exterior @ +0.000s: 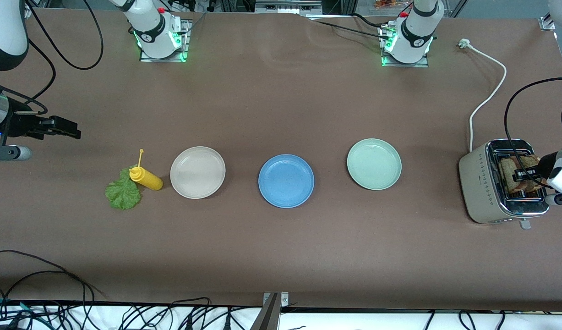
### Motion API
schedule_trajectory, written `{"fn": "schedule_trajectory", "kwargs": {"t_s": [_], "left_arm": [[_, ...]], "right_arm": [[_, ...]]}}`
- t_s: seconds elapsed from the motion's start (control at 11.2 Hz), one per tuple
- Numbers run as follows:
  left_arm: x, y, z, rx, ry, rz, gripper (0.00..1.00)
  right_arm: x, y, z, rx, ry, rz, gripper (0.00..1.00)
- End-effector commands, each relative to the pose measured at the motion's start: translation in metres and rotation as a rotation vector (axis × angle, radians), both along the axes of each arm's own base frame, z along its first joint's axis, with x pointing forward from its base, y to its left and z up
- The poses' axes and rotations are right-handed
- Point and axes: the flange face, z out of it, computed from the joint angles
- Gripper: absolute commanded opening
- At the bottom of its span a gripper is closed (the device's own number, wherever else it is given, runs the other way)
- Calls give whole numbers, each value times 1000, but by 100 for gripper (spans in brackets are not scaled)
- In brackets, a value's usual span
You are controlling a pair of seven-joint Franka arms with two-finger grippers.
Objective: Make sandwich in blue plate with both arms
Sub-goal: 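Lower the left gripper and grasp the outer bread slice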
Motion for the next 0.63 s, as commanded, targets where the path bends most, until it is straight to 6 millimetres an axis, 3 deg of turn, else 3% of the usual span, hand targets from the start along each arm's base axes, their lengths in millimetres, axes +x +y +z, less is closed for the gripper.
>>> {"fn": "schedule_trajectory", "kwargs": {"t_s": [0.0,0.36,0.54], "left_arm": [[4,2,6,-10,-6,-35,0],[3,0,14,-14,-17,-61,0],[5,-2,32,-8,-41,-47,0]], "right_arm": [[-1,1,8,14,-12,-14,100],[-1,1,8,14,-12,-14,100],[-1,1,8,14,-12,-14,100]]}}
